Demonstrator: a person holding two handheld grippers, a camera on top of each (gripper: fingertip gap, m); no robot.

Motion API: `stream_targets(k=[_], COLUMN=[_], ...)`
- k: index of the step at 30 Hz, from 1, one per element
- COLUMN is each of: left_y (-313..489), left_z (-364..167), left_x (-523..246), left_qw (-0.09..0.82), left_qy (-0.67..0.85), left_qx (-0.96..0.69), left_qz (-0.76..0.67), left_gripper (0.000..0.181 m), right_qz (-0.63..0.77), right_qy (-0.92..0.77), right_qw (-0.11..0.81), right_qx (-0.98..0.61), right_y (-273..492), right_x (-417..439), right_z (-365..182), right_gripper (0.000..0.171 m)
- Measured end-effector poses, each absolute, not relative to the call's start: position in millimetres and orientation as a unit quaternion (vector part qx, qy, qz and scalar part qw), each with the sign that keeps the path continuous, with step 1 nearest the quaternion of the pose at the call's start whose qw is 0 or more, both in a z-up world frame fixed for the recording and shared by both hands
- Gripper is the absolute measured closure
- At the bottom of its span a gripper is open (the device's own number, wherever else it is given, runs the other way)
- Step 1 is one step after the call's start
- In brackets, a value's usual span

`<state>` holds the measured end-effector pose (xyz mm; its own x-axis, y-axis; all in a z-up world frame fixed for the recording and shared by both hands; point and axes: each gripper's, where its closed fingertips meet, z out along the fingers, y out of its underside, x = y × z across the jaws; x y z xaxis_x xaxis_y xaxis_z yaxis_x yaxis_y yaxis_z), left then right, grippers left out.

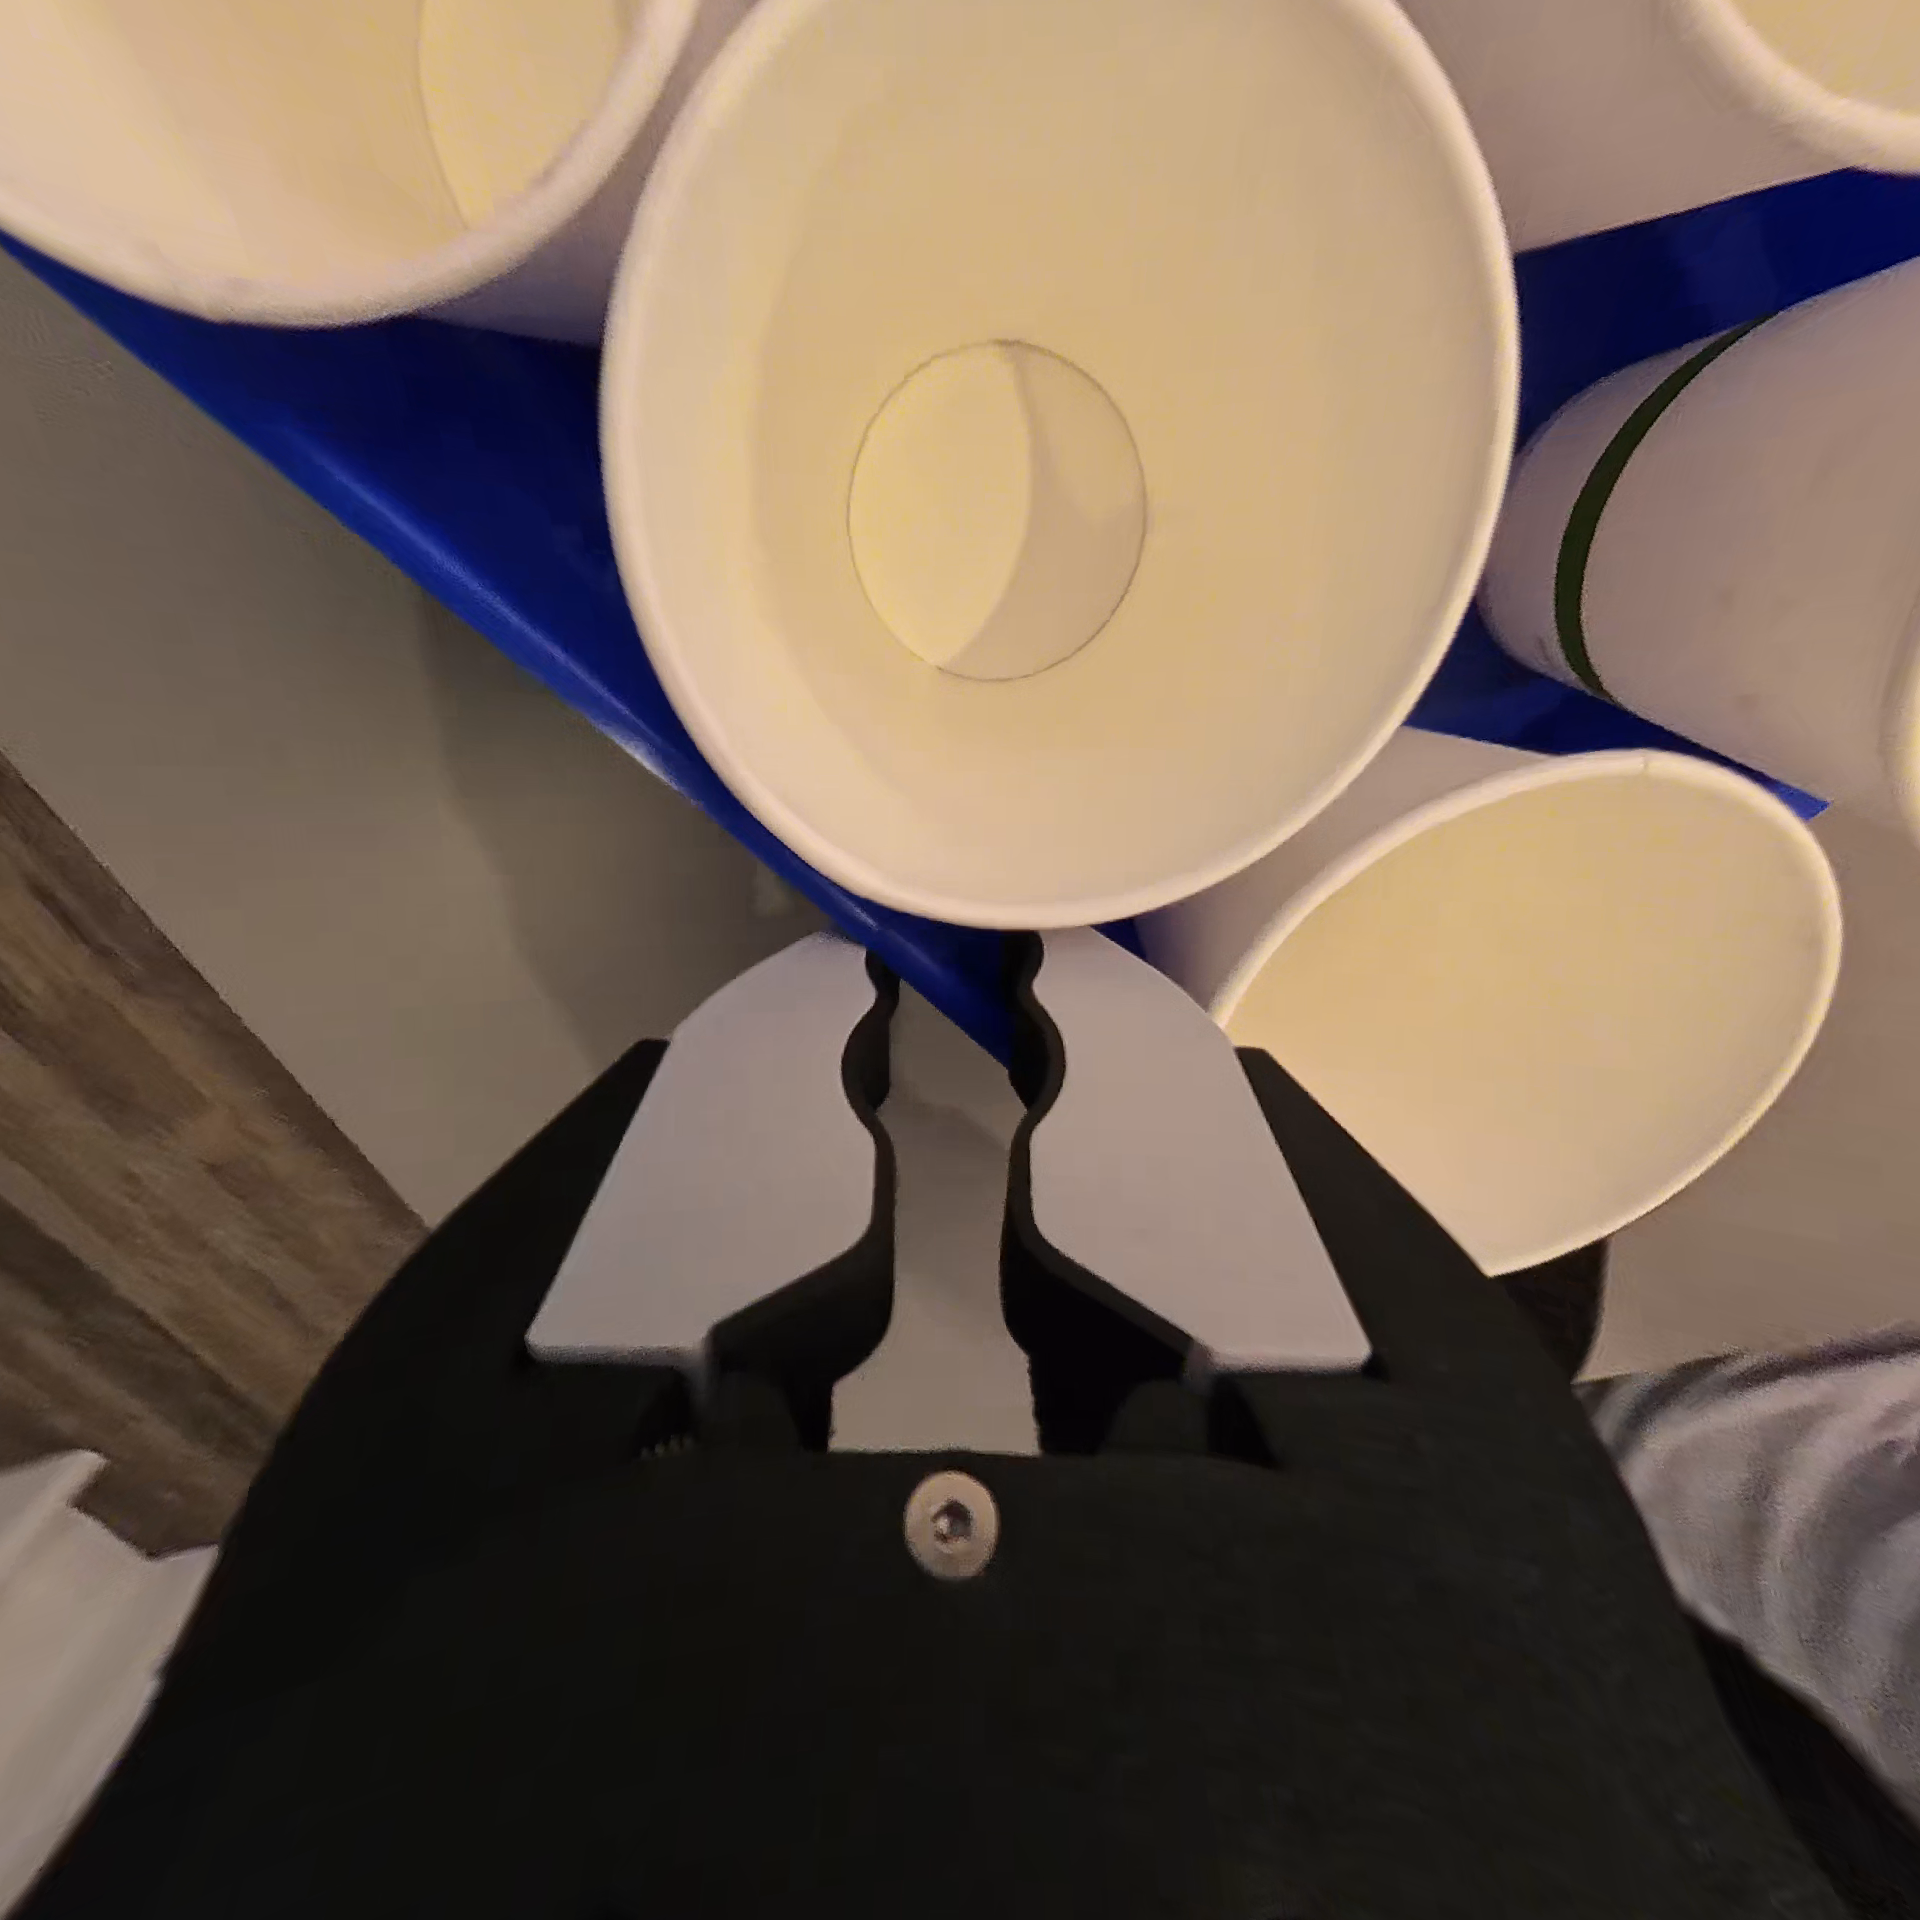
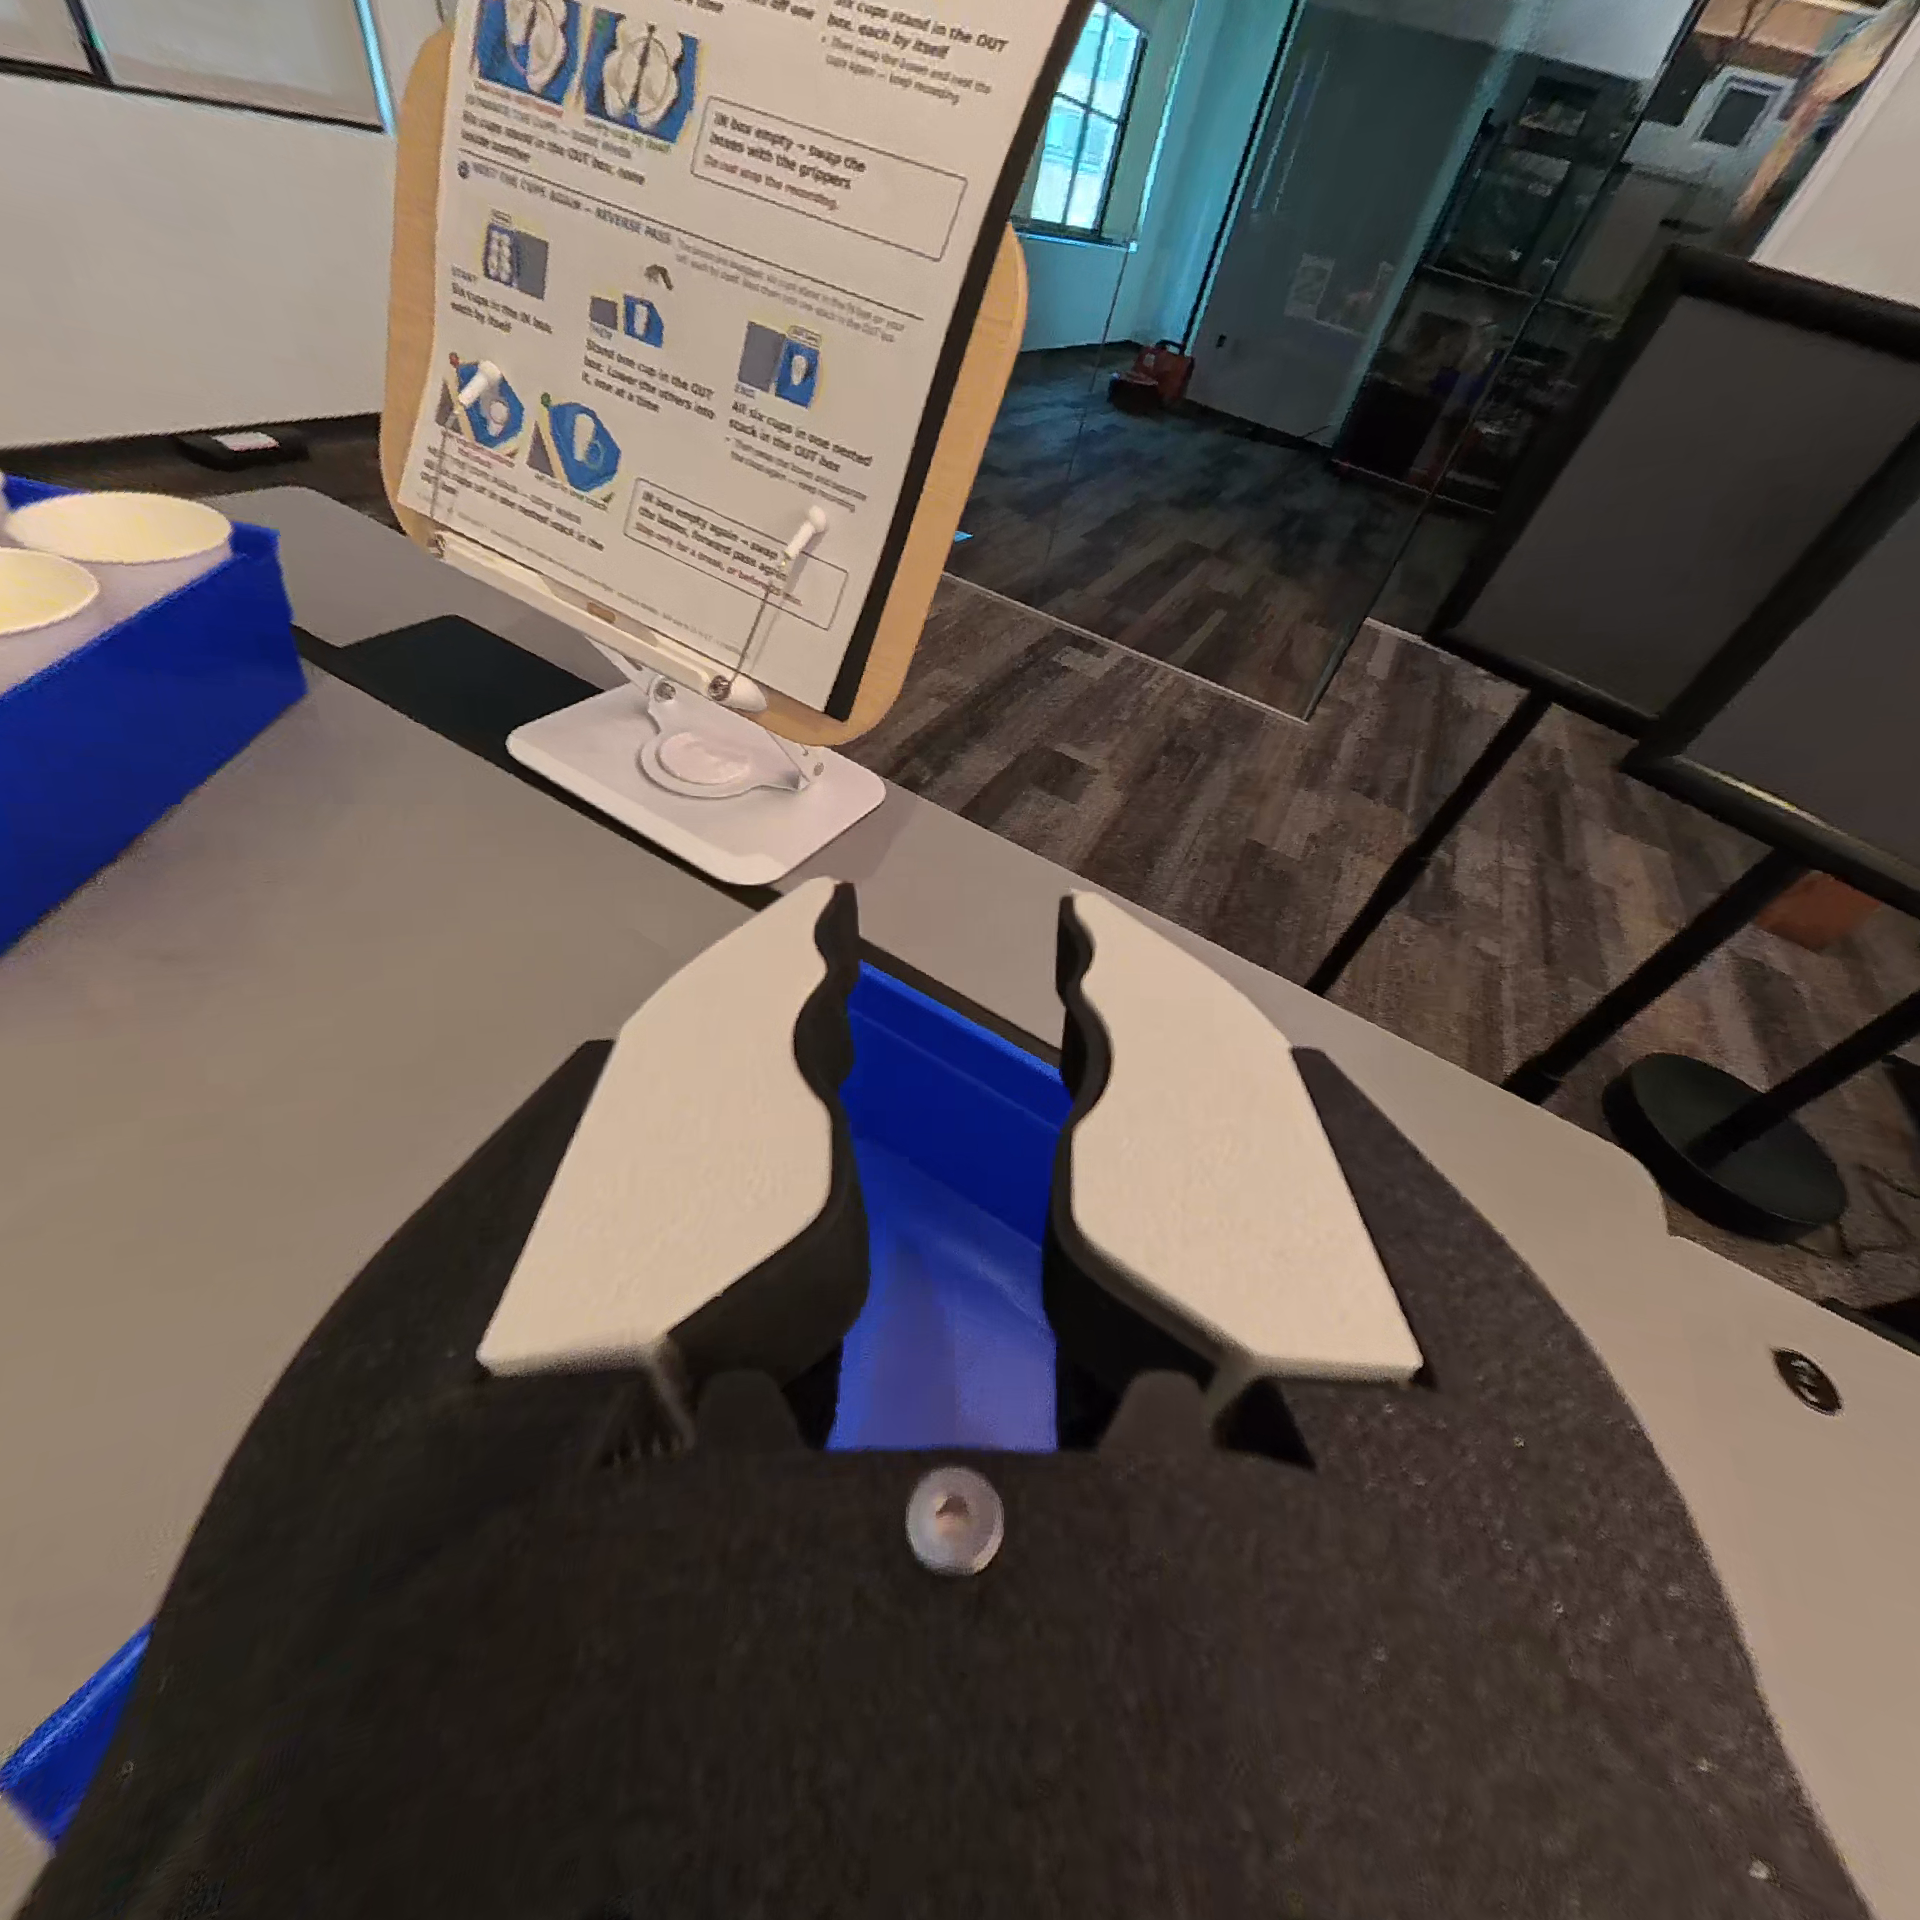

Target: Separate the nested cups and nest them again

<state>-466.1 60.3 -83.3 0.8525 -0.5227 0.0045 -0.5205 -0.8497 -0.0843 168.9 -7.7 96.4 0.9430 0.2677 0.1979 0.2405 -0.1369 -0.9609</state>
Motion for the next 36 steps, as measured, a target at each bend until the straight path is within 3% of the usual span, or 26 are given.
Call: stream_targets(k=[21, 30, 36], left_y=[81, 82, 93], left_z=[-83, -83, -58], left_x=[-497, -499, -509], left_qw=[0.037, 0.052, 0.166], left_qy=[0.434, 0.402, 0.371], left_qx=[-0.899, -0.912, -0.911], left_qz=[-0.042, -0.057, -0.068], left_gripper=[0.164, 0.164, 0.14], right_qz=[-0.099, -0.099, -0.095], right_qy=[-0.191, -0.191, -0.186], right_qw=[0.56, 0.545, 0.547], right_qx=[-0.8, -0.811, -0.811], right_y=[14, 19, 18], right_x=[174, 172, 177], right_z=[62, 50, 51], right_gripper=[0.131, 0.128, 0.127])
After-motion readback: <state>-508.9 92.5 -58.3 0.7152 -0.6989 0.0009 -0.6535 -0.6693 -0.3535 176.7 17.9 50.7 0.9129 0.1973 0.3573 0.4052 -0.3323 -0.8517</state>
